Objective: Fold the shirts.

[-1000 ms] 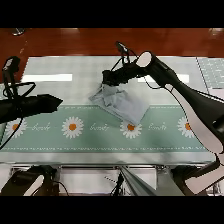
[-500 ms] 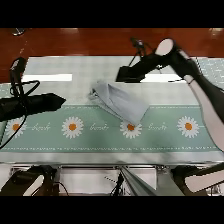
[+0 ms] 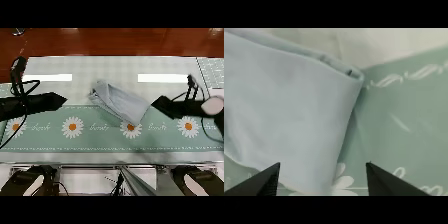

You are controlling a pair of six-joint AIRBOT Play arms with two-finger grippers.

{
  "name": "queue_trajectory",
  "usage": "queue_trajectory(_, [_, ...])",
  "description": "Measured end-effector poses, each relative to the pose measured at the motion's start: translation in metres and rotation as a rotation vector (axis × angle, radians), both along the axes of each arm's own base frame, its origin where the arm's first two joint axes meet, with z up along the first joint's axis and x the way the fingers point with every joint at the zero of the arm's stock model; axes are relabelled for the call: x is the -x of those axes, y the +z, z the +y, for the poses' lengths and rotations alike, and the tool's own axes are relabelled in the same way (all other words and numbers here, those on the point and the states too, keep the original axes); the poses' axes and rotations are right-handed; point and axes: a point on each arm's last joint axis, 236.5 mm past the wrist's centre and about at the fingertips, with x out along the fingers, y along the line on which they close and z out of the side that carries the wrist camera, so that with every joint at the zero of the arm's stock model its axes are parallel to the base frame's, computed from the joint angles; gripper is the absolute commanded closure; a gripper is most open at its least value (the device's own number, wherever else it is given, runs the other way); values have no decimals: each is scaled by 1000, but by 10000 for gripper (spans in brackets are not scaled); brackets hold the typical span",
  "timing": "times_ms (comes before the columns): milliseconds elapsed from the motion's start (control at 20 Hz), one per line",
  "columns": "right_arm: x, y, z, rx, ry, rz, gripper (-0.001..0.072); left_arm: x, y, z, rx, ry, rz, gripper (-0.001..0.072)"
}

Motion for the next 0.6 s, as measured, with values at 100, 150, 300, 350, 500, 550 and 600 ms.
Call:
queue_trajectory(100, [10, -24, 11, -61, -67, 15, 93, -1, 2, -2, 15, 2, -3, 680])
queue_trajectory(150, [14, -35, 15, -74, -78, 33, 92, -1, 3, -3, 22, 3, -4, 680])
queue_trajectory(300, [15, -61, 28, -92, -68, 89, 92, -2, 4, -4, 31, 5, -7, 680])
queue_trajectory(350, [11, -65, 32, -98, -59, 96, 92, -2, 4, -4, 31, 5, -7, 680])
queue_trajectory(500, [-9, -70, 52, -153, -19, 99, 100, -2, 4, -5, 35, 5, -5, 680])
queue_trajectory(550, [-14, -71, 60, -181, -3, 103, 114, -2, 5, -5, 36, 5, -6, 680])
queue_trajectory(600, [-19, -72, 69, -212, 19, 112, 243, -2, 5, -5, 37, 5, -6, 680])
